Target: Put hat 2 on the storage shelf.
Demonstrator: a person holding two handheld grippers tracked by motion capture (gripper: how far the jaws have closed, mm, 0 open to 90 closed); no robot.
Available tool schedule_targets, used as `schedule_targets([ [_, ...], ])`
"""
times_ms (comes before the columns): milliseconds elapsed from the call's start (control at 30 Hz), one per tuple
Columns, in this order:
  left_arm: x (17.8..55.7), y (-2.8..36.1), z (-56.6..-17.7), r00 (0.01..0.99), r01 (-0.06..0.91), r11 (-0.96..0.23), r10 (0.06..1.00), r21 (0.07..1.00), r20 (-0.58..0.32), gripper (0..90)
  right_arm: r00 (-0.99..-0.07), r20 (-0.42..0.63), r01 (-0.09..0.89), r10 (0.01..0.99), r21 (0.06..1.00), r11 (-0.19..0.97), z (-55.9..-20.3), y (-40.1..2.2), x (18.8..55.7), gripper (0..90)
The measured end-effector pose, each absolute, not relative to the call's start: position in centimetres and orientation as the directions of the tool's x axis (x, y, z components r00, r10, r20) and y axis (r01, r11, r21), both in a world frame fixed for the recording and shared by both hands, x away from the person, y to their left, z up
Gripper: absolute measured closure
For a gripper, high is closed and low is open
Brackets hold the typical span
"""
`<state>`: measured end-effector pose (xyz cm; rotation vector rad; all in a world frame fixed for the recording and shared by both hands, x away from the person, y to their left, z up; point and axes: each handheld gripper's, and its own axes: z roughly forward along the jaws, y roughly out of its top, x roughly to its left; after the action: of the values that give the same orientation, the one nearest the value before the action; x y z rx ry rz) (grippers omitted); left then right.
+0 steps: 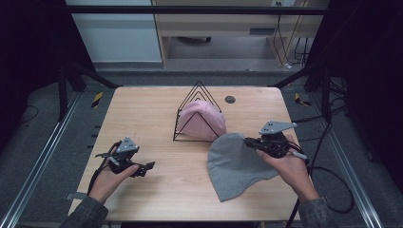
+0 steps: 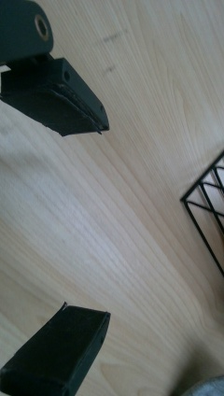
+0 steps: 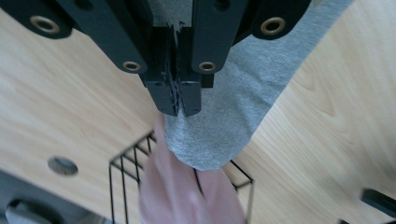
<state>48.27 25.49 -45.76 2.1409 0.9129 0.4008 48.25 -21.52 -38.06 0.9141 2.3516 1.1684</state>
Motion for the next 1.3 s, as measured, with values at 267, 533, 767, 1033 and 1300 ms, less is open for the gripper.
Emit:
schedule_targets([
  [267,47.1,23.9,-45.2,0.776,0.425,-0.488,0.629,0.763,-0.03,8.0,-0.779,-0.093,0.288,0.62,0.825,0.486,-34.8,-18.4,46.9,87.7],
  [533,46.3,22.7,-45.0,0.819,0.399,-0.492,0.571,0.774,-0.06,8.2,-0.823,-0.149,0.189,0.548,0.838,0.511,-32.2,-14.8,46.4,87.7],
  [767,46.0,22.3,-44.7,0.834,0.391,-0.496,0.547,0.776,-0.071,9.8,-0.845,-0.165,0.153,0.509,0.837,0.525,-31.0,-12.4,46.8,87.8],
  [1033,46.2,21.7,-43.3,0.853,0.368,-0.521,0.518,0.77,-0.057,10.9,-0.856,-0.184,0.116,0.484,0.844,0.524,-29.1,-10.8,46.8,87.8],
  [1300,47.1,21.1,-40.5,0.86,0.331,-0.529,0.51,0.782,-0.019,12.7,-0.86,-0.201,0.088,0.47,0.848,0.523,-27.5,-10.2,46.5,87.8],
])
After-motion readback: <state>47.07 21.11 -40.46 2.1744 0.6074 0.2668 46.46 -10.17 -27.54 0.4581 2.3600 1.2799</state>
